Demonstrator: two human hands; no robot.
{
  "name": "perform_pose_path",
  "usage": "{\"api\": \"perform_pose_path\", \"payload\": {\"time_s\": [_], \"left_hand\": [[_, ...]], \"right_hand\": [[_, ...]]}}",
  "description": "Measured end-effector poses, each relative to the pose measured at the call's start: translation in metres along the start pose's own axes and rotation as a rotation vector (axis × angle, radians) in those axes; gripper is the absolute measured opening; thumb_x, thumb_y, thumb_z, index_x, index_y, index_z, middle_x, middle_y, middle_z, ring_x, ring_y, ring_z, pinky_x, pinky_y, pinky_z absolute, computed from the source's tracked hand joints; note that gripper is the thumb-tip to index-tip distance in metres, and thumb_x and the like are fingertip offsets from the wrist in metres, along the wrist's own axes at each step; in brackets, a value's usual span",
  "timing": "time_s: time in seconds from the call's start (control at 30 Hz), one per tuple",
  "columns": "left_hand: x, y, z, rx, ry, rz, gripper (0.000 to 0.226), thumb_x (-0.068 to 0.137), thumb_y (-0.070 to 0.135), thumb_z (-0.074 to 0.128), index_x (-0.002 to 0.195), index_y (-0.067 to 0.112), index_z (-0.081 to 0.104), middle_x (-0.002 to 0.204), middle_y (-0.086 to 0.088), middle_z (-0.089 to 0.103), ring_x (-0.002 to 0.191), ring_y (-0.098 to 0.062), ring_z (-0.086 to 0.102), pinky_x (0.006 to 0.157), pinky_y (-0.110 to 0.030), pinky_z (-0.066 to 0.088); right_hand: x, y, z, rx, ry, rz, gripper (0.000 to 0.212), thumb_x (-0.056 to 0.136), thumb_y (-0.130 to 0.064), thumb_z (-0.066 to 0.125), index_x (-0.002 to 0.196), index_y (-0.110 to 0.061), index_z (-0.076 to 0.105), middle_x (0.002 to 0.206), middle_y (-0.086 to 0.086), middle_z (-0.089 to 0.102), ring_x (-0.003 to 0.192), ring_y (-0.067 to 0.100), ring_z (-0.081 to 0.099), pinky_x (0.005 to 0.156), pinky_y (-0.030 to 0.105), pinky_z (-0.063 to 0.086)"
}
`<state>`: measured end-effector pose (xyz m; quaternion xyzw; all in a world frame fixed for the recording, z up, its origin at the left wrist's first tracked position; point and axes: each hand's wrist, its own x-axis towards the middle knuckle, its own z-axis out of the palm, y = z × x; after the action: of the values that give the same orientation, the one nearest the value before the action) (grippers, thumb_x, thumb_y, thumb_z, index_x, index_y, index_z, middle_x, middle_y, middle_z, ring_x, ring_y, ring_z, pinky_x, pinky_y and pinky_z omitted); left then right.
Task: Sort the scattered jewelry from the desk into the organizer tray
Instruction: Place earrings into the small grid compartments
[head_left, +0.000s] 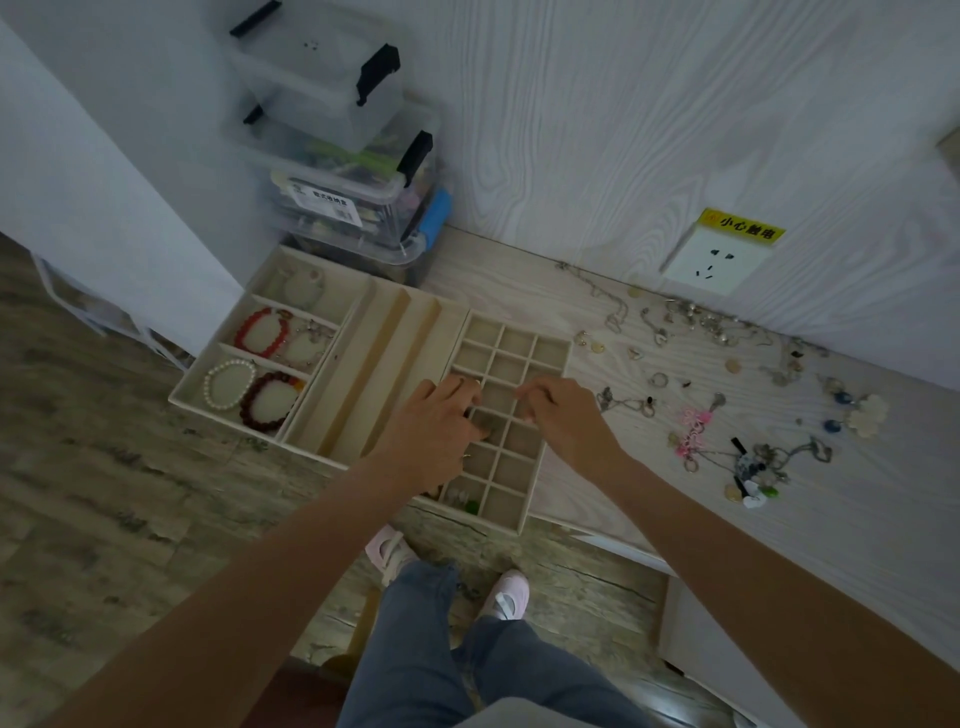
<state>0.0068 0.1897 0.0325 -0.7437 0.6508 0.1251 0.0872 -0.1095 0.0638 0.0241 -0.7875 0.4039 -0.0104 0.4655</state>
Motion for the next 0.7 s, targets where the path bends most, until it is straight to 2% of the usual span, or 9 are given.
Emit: {"api": "perform_pose_path", "payload": {"time_s": [0.07,0.13,0.2,0.37,0.47,0.7], "left_hand": [[0.0,0.002,0.001,0.014,-0.007,0.001,0.039,0.09,0.025,0.051,0.127,0.033,0.056,0.14,-0.003,0.028,0.131,-0.022,0.023,0.1,-0.035,0.025],[0.0,0.004,0.001,0.018,-0.007,0.0,0.04,0.089,0.025,0.052,0.128,0.034,0.055,0.141,-0.003,0.027,0.132,-0.022,0.023,0.1,-0.036,0.026],[-0.001,0.005,0.001,0.018,0.001,-0.009,0.041,0.088,0.025,0.052,0.128,0.035,0.054,0.141,-0.003,0.027,0.132,-0.022,0.023,0.1,-0.035,0.026],[0.0,0.007,0.002,0.005,0.002,-0.015,0.043,0.088,0.024,0.051,0.129,0.04,0.053,0.142,0.0,0.027,0.133,-0.021,0.022,0.099,-0.034,0.025],[0.0,0.006,0.001,-0.025,0.013,-0.042,0.047,0.087,0.021,0.053,0.13,0.039,0.05,0.14,0.0,0.029,0.13,-0.02,0.024,0.099,-0.033,0.026],[0.002,0.006,0.002,-0.023,0.018,-0.113,0.042,0.088,0.025,0.052,0.129,0.035,0.052,0.136,0.001,0.03,0.126,-0.019,0.027,0.099,-0.033,0.027]], "right_hand": [[0.0,0.001,0.0,0.101,-0.014,0.026,0.032,0.097,-0.004,0.034,0.098,-0.006,0.066,0.072,-0.001,0.061,0.057,0.012,0.053,0.057,0.018,0.042],[-0.001,0.003,-0.001,0.198,-0.038,0.055,0.03,0.096,0.002,0.034,0.1,-0.005,0.063,0.073,0.002,0.065,0.052,0.008,0.056,0.053,0.013,0.042],[-0.004,0.003,-0.003,0.288,-0.06,0.083,0.03,0.093,0.007,0.034,0.102,-0.005,0.059,0.081,0.009,0.069,0.047,0.004,0.058,0.047,0.007,0.039],[-0.008,-0.001,-0.007,0.43,-0.078,0.138,0.024,0.097,0.003,0.033,0.103,-0.009,0.053,0.097,0.013,0.071,0.047,0.006,0.06,0.043,0.01,0.038],[-0.009,-0.004,-0.009,0.493,-0.078,0.153,0.022,0.097,0.001,0.036,0.103,-0.009,0.054,0.098,0.01,0.071,0.054,0.009,0.062,0.047,0.018,0.039],[-0.01,-0.008,-0.008,0.619,-0.112,0.208,0.024,0.097,0.004,0.034,0.106,-0.006,0.053,0.104,0.016,0.068,0.06,0.014,0.064,0.052,0.019,0.049]]}}
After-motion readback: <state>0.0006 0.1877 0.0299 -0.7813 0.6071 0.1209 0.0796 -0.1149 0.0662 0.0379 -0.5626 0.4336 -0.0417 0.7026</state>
